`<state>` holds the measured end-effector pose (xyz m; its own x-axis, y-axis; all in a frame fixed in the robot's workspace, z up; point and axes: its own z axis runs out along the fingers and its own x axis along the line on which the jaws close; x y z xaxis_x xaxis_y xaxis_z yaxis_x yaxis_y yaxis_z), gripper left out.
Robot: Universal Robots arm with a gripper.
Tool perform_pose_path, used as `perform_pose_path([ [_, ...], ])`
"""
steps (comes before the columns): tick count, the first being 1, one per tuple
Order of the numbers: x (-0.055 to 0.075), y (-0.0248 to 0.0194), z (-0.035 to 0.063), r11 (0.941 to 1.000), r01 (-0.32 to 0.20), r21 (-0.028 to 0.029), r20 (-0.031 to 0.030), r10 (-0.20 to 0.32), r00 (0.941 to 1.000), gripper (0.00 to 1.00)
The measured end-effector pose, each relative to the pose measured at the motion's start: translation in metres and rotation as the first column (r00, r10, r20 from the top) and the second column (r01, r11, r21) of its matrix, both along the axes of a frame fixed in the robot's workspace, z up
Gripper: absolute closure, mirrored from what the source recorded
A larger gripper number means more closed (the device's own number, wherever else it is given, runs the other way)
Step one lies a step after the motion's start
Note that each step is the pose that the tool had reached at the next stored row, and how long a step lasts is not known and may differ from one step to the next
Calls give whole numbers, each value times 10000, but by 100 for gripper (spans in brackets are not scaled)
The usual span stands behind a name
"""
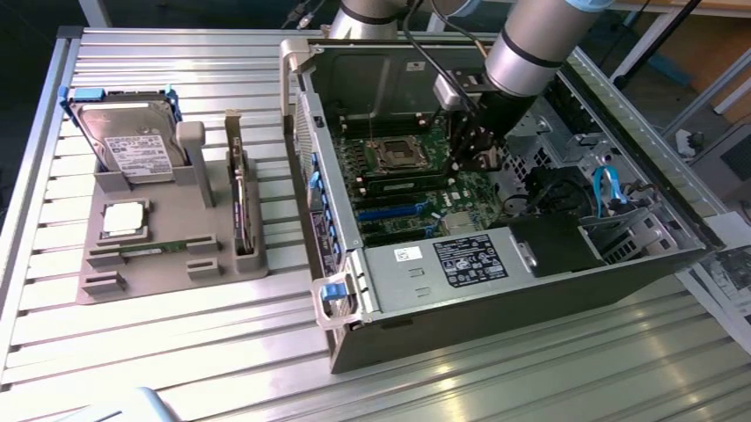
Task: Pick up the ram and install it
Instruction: 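Press down the ram until it locks into place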
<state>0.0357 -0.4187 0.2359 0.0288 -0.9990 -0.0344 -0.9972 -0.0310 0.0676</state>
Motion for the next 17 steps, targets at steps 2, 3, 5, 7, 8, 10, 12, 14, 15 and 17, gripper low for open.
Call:
perform_pose_path([
  [2,2,-1,-41,10000,0,-7,-12,0,10000,90],
  [3,3,-1,-53,10000,0,-5,-14,0,10000,90],
  [5,4,-1,-56,10000,0,-4,-14,0,10000,90],
  [7,4,2,-38,10000,0,10,-10,0,10000,90],
  [8,4,1,0,10000,0,-4,-12,0,10000,90],
  [10,4,0,70,10000,1,-9,-13,-1,10000,90],
  [12,4,0,132,10000,0,-9,-12,0,10000,90],
  [14,-16,0,144,10000,-2,-7,-10,2,10000,90],
  [15,-54,2,144,10000,-1,-11,-11,1,10000,90],
  [17,-188,7,135,10000,1,-9,-11,-1,10000,90],
])
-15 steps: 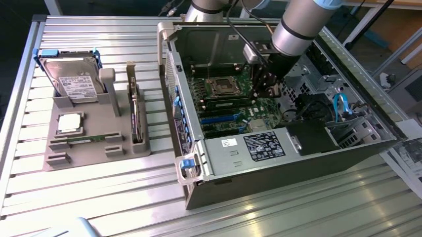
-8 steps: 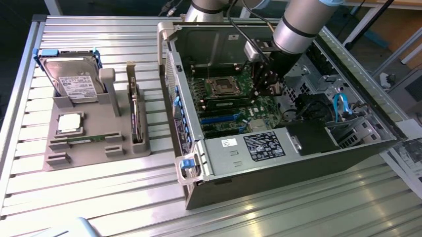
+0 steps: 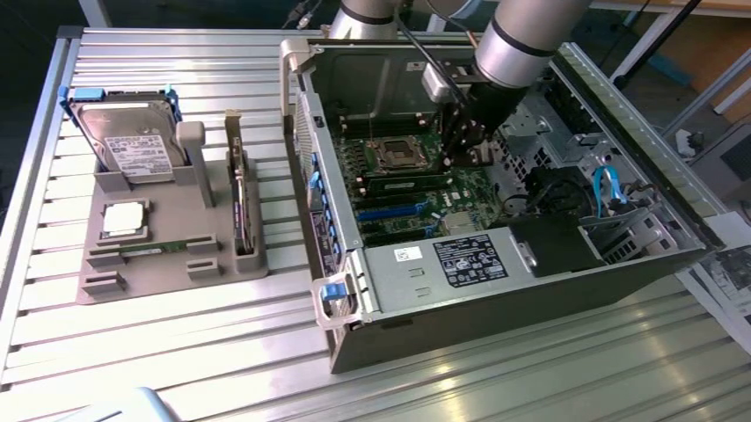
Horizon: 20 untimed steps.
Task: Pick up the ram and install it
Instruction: 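Press down the ram until it locks into place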
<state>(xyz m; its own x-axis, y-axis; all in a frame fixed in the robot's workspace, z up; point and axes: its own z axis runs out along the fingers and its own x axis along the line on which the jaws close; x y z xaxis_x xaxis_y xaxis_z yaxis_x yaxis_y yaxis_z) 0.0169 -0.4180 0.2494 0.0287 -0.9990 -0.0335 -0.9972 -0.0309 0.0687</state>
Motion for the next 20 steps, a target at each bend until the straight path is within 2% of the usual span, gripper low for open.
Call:
perform_pose_path([
  [6,-306,9,-30,10000,0,-2,-1,0,10000,90],
  [8,-446,9,-41,10000,0,-3,-2,0,10000,90],
  [20,-465,9,-147,10000,0,-5,-9,0,10000,90],
])
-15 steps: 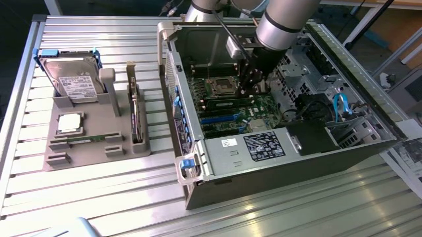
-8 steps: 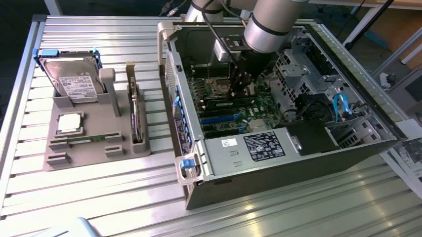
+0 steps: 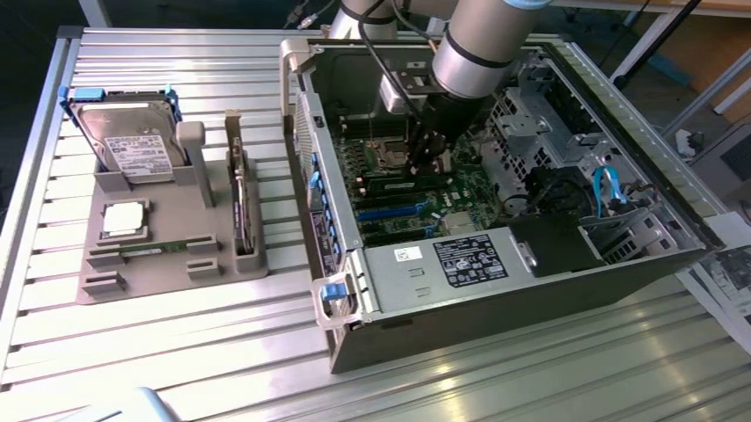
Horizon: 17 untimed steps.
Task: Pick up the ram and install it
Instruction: 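Press down the ram until it locks into place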
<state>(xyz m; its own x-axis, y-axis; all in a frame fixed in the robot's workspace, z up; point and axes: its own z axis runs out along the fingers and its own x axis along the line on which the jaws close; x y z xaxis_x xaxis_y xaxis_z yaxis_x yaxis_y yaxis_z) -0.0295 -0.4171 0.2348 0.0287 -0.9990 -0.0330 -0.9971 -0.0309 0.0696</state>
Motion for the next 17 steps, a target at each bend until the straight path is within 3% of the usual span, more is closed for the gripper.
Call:
perform_pose_path([
  [12,-3,0,-84,10000,0,2,0,0,10000,90],
  [14,-1,5,-49,10000,0,20,20,0,10000,90],
  [17,-3,1,97,10000,0,8,25,0,10000,90],
])
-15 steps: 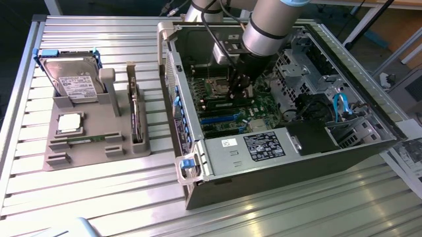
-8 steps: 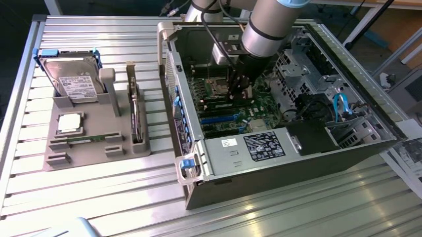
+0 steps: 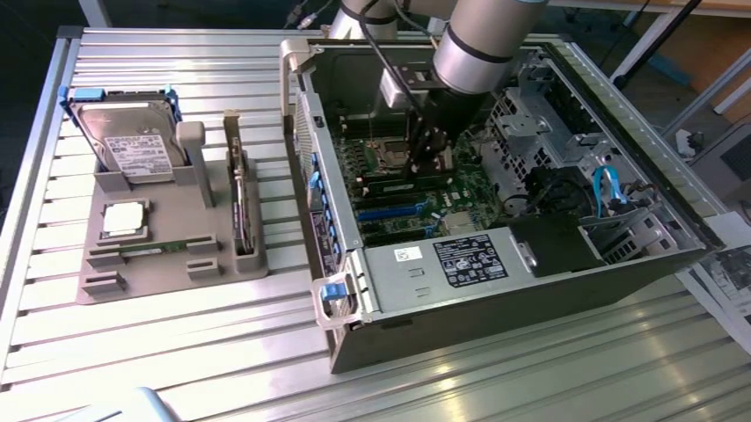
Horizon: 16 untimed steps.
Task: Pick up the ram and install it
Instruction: 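Press down the ram until it locks into place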
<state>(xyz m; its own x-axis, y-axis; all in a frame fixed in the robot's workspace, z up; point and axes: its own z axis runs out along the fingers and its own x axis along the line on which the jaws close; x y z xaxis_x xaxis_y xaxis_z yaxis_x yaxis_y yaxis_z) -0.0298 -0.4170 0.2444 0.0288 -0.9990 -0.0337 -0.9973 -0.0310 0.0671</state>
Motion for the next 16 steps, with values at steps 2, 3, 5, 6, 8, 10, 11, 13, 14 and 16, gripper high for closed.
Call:
perform_pose_path([
  [2,0,-1,111,10000,0,-1,5,0,10000,90],
  [3,0,0,151,10000,0,0,9,0,10000,90],
  [5,0,-1,324,10000,0,-4,11,0,10000,90],
  [6,0,-1,345,10000,1,-3,12,-1,10000,90],
  [8,37,-1,345,10000,1,-4,2,-1,10000,90],
  [10,159,-1,345,10000,1,-4,-56,-1,10000,90],
  [11,187,-1,345,10000,0,-4,-70,0,10000,90],
  [13,241,-1,345,10000,0,-4,-93,0,10000,90],
  [14,275,0,345,10000,0,-4,-105,0,9999,90],
  [16,310,-1,345,10000,2,-5,-114,-2,9999,90],
])
